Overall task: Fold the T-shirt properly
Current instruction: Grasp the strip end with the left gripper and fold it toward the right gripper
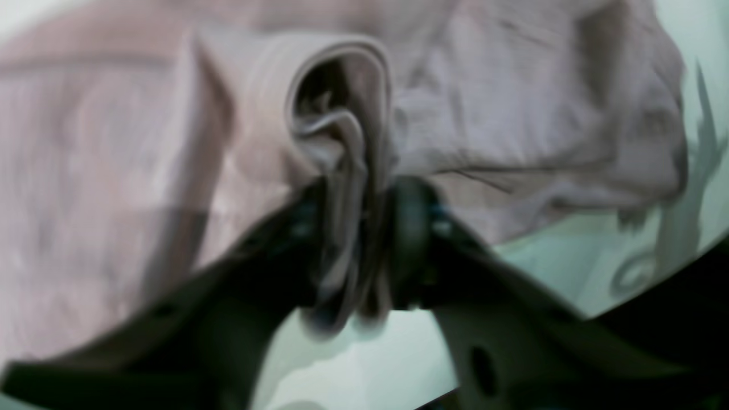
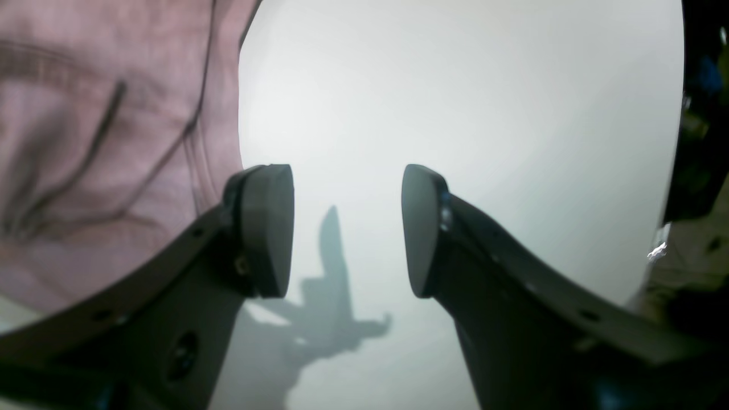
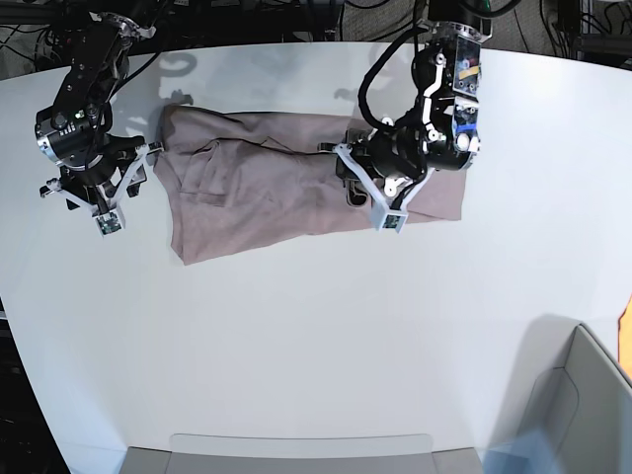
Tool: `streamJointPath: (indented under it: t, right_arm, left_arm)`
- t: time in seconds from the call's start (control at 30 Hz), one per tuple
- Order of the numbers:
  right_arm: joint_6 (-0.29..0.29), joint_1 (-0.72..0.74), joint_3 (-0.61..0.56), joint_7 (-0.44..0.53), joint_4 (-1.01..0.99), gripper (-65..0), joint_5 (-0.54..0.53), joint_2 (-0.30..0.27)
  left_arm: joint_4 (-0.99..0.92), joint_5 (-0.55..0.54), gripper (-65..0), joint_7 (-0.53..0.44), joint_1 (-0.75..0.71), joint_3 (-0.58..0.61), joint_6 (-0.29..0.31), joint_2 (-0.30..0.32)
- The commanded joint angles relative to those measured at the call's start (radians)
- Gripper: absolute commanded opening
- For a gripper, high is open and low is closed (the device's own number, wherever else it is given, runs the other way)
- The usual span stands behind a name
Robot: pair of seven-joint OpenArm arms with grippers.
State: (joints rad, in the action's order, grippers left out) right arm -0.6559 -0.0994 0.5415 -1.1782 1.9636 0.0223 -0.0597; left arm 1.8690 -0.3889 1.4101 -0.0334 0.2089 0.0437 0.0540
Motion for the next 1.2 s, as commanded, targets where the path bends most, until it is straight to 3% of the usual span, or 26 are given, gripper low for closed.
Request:
streamJointPath:
  t: [0.0,0.23,0.33,0.53,0.6,0.73,0.87,1.07,1.17]
  right_arm:
    - [-0.032,0.019,0.002,0.014,0.016,-34.7,-0.009,-0.004]
    - [-0.042,0.022,0.004,0.014,0.015,-34.7,-0.009,0.016]
    - [-0.042,0.031,0.027,0.014,0.013,-34.7,-0.031,0.016]
    - [-0.042,0.066,0.282,0.005,-0.172,-34.7,-0.305,-0.015]
    - [-0.042,0.050,0.269,0.005,-0.275,-34.7,-0.376,-0.062]
    - [-0.042,0.040,0.269,0.011,-0.425,-34.7,-0.442,-0.082]
    - [-0.042,0.056,0.226,0.011,-0.514,-34.7,-0.447,-0.082]
    - [-0.042,0.099,0.128,0.004,-0.614,-34.7,-0.450,-0.071]
    - [-0.042,0.099,0.058,-0.016,-0.611,-34.7,-0.453,-0.035]
  left_arm:
    - [0.017,-0.012,-39.4,-0.014,0.016,0.002,-0.012,0.000]
    - [0.022,-0.012,-44.1,-0.014,0.017,-0.010,-0.011,0.002]
    - [0.022,-0.011,-49.3,-0.014,0.016,-0.027,-0.011,0.002]
    - [0.028,-0.008,-62.3,-0.014,-0.012,-0.136,-0.015,0.002]
    - [0.051,-0.008,-65.0,-0.014,-0.021,-0.164,-0.017,0.011]
    - [0.120,-0.006,-64.3,-0.014,-0.064,-0.170,-0.018,0.065]
    - [0.140,-0.006,-63.0,-0.014,-0.082,-0.173,-0.018,0.108]
    - [0.139,-0.006,-63.0,-0.014,-0.089,-0.173,-0.020,0.111]
    - [0.139,-0.006,-63.0,-0.014,-0.089,-0.173,-0.020,0.111]
